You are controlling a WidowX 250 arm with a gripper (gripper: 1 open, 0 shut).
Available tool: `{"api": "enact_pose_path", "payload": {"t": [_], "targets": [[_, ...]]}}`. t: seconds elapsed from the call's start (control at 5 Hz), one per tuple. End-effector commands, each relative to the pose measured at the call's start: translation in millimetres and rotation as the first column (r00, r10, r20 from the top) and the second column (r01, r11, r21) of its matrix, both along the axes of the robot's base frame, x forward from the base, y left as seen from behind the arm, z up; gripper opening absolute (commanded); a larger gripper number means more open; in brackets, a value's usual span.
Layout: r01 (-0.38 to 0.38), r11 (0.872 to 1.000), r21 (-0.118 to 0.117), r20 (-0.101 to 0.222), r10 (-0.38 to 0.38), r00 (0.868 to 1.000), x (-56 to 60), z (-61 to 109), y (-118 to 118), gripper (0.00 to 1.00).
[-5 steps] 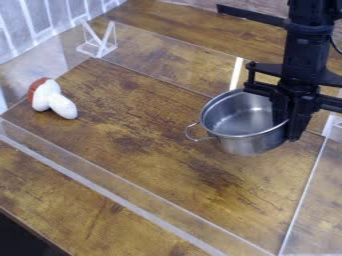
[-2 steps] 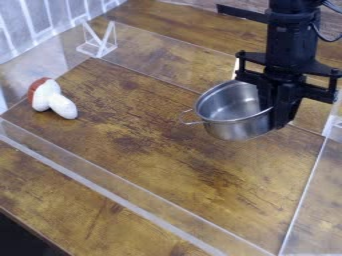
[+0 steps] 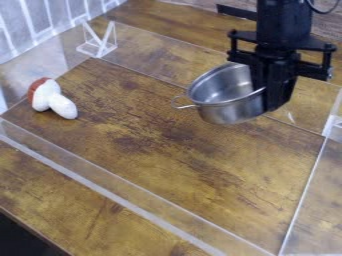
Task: Move the green spoon to the left
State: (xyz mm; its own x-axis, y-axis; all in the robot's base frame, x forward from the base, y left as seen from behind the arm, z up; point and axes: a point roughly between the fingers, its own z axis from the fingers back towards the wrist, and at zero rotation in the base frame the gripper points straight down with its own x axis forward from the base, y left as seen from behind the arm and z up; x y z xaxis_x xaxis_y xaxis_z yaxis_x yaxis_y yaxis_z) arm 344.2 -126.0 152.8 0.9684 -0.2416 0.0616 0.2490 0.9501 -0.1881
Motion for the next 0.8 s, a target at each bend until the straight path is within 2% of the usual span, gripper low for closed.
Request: {"api": "enact_pose_path", "payload": {"t": [0.0, 0.2, 0.4, 0.6], "targets": [[0.035, 0.999, -0.032, 0.079, -0.032, 0.996, -9.9, 10.2, 9.8, 1.00], [0.061, 0.997, -0.046, 0.100, -0.056, 0.993, -17.2, 18.2, 15.7, 0.00], [0.092, 0.995, -0.040, 0.075, -0.088, 0.993, -20.7, -6.9, 5.8, 1.00], [0.113, 0.993, -0.033, 0.049, -0.111, 0.993, -25.6, -35.6, -5.2, 1.00]]}}
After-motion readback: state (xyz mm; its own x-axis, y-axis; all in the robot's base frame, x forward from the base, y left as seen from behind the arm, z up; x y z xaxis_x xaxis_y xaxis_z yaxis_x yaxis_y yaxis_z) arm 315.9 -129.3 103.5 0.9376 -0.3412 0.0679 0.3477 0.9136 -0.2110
